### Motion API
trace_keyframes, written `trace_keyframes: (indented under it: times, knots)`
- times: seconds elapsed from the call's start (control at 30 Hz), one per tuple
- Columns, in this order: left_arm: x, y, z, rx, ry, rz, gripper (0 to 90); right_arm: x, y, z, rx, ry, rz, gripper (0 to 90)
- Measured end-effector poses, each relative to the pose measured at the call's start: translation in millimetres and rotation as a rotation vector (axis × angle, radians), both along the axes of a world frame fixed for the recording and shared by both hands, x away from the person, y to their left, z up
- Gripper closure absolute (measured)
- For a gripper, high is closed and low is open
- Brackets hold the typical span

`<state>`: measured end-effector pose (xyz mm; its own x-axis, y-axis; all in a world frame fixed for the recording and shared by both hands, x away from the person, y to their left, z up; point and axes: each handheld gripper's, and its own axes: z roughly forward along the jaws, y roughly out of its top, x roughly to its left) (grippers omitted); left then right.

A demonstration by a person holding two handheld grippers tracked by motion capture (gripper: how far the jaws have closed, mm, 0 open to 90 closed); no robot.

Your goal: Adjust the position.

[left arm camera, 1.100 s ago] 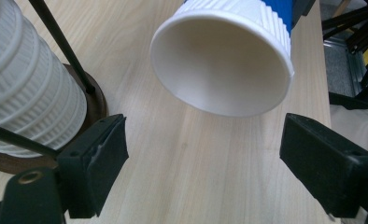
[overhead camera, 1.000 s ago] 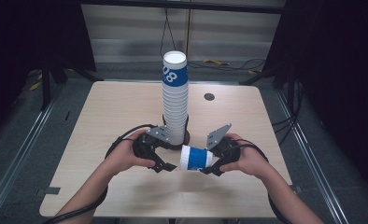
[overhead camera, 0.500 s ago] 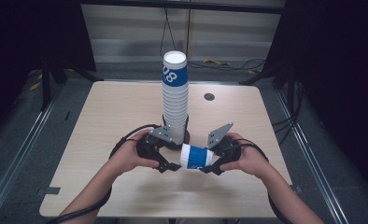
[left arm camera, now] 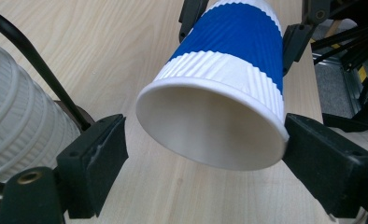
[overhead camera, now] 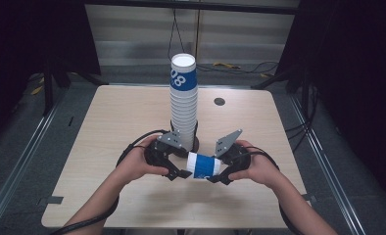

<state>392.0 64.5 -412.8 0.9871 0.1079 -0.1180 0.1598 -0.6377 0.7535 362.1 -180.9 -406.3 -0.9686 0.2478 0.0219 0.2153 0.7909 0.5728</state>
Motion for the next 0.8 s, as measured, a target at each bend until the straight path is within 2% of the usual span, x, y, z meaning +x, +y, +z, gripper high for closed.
trace_keyframes:
  times: [0.1,0.13,0.43,0.6,0.8]
  knots:
    - [-0.8,-0.1,-2.1,-0.007,0.008,0.007,14.3,0.1,0.6,0.0,0.003,-0.006,0.002,29.3]
    - [0.0,0.3,-1.9,0.003,0.002,-0.004,13.9,-0.4,0.9,0.0,0.006,-0.002,0.003,29.3]
    - [-1.8,-0.6,-6.4,-0.005,-0.001,-0.003,10.7,-1.0,-0.9,-0.1,0.030,-0.004,0.006,29.3]
    - [-2.0,-2.7,-7.7,-0.021,0.010,-0.015,10.1,-1.2,-1.1,0.2,0.056,-0.006,0.006,29.4]
    - [-2.0,-4.0,-8.7,-0.020,0.018,-0.025,9.3,-2.2,-0.9,1.4,0.061,-0.008,0.010,29.4]
